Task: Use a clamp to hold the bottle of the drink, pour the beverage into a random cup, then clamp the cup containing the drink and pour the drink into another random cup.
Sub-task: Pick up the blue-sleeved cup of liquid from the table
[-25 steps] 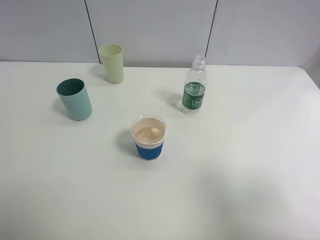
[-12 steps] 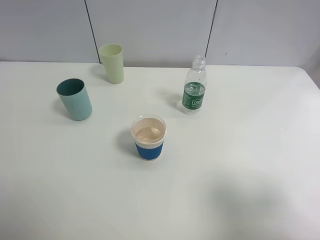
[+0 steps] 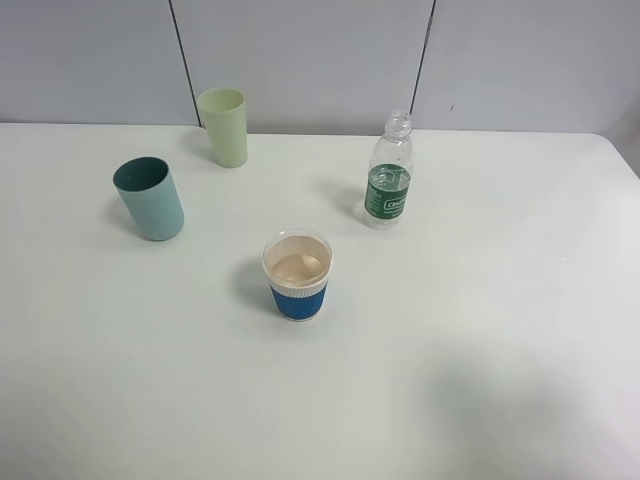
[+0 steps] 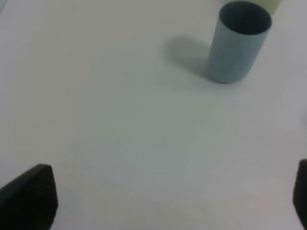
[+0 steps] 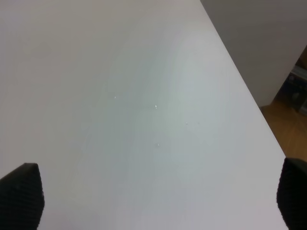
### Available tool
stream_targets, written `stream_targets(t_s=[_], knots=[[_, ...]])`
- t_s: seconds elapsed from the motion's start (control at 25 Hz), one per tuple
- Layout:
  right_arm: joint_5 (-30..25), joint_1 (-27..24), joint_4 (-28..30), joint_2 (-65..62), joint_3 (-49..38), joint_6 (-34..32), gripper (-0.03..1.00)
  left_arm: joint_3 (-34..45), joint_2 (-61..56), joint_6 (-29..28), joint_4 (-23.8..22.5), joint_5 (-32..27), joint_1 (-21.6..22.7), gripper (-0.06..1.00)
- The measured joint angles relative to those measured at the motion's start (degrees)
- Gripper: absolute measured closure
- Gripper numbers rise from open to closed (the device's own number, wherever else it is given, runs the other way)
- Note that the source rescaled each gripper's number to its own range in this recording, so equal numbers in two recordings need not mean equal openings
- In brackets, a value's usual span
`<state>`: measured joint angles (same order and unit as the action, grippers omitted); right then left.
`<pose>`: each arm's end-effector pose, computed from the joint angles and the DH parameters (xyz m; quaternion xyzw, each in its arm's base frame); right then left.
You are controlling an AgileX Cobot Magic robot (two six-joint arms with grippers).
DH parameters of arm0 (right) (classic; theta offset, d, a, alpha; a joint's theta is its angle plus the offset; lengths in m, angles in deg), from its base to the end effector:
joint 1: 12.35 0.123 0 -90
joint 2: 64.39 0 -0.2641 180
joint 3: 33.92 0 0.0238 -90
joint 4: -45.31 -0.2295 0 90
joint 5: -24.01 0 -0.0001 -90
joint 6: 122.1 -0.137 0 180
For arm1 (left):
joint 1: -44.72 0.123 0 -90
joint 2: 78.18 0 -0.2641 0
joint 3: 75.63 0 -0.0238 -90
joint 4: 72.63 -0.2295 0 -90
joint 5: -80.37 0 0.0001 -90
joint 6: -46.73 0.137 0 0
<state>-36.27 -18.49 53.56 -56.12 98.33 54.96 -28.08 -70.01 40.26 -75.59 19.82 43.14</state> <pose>0.0357 -0.0210 0.2492 0.0697 0.8444 -0.0866 0.5241 0.0377 0.0051 0.2489 -0.0373 0.8482 -0.0113 0.5283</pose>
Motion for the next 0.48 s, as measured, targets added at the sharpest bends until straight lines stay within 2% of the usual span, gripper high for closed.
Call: stream_targets(t_s=[0.48], knots=[[0.0,0.0,0.06,0.0,0.0,0.0,-0.03,0.0,0.0,0.0,0.0,0.0,0.0,-0.06]])
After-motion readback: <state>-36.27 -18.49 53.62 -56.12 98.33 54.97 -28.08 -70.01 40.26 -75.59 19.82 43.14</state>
